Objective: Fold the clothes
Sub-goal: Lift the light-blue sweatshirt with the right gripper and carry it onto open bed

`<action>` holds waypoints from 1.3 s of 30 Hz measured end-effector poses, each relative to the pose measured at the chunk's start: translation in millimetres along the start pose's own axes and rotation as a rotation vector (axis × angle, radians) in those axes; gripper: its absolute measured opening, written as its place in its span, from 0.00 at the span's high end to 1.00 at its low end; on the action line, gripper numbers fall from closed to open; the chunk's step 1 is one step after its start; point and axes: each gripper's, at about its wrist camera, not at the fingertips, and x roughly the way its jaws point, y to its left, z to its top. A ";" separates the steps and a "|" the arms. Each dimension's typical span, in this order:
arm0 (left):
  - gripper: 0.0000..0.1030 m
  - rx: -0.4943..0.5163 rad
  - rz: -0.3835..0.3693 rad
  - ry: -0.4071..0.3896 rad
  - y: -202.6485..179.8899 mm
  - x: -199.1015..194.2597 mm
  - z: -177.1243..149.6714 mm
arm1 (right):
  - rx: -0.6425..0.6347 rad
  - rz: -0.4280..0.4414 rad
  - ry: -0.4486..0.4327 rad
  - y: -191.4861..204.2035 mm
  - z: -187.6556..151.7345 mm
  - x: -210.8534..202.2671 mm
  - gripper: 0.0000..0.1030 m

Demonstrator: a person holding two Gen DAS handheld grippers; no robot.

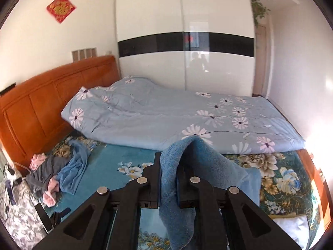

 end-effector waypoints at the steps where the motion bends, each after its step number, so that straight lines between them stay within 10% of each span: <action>1: 0.00 -0.010 0.012 -0.007 9.8 -4.4 0.6 | -0.016 0.045 0.034 19.7 -4.1 21.8 0.90; 9: 0.00 -0.091 0.153 -0.013 103.9 -25.1 -9.0 | -0.093 0.383 0.409 203.3 -88.2 226.2 0.89; 16: 0.00 -0.145 0.213 0.051 154.1 -12.6 -29.6 | -0.251 0.396 0.644 315.3 -161.6 332.3 0.85; 23: 0.00 -0.173 0.108 0.102 140.3 16.9 -36.1 | -0.331 0.464 0.676 325.2 -155.0 326.6 0.56; 32: 0.00 -0.237 0.004 0.192 116.3 51.7 -47.9 | -0.315 0.538 0.489 257.3 -117.4 285.2 0.47; 39: 0.00 -0.435 0.018 0.242 128.5 83.5 -66.7 | -0.373 0.446 0.576 227.0 -182.4 320.0 0.47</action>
